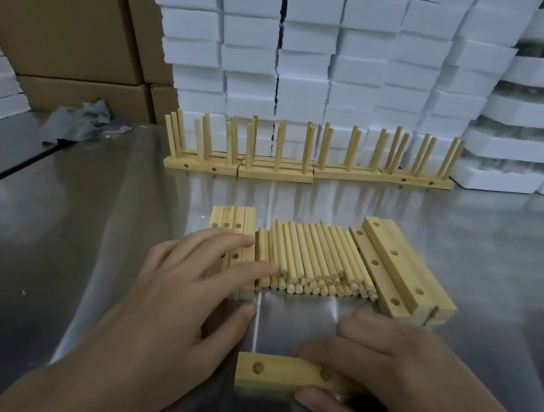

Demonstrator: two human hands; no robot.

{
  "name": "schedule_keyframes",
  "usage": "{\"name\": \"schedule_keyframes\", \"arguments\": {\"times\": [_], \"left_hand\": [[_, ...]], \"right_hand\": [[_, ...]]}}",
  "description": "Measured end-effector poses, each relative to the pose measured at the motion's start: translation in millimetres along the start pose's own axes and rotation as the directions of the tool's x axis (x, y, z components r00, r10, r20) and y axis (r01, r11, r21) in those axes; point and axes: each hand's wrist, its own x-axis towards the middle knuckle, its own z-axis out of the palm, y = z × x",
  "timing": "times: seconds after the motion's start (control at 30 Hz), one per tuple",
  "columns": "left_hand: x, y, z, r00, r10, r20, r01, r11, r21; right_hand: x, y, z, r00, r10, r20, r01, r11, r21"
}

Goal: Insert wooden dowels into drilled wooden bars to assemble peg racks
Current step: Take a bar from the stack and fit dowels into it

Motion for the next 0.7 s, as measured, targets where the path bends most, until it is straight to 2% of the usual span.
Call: {"name": "schedule_keyframes", "arguments": {"times": [0.13,0.33,0.47,0.6,0.7], "left_hand": [[0.5,4.6,-4.8,0.998,-0.023,-0.063,0.018,0.997,-0.078],[15.4,4.5,-7.9,0.984,-0.146,-0.104,0.122,0.970,-0.212],[30.2,11.3,-9.5,0.993,-0.068,-0.100,0.049,0.982,-0.184],[45.3,14.8,-9.0,0.998,0.068,-0.010,-0.068,0.997,-0.046],[47.0,12.9,-0.2,0.992,0.124,0.002,-0.124,0.992,0.023]], "right_hand": [[-3.4,-3.0,-1.2,1.000,-0.013,0.001,0.013,0.999,0.037],[-8.9,-8.5,-5.8,1.000,0.025,-0.003,-0.025,0.999,0.035],[-9.0,-9.1,-7.1,0.999,0.037,0.015,-0.037,0.999,0.023],[-9.7,-11.0,-10.4,0.997,0.067,0.036,-0.069,0.996,0.054],[-7.5,-11.1,-10.5,0.997,0.065,0.041,-0.066,0.997,0.045]]}}
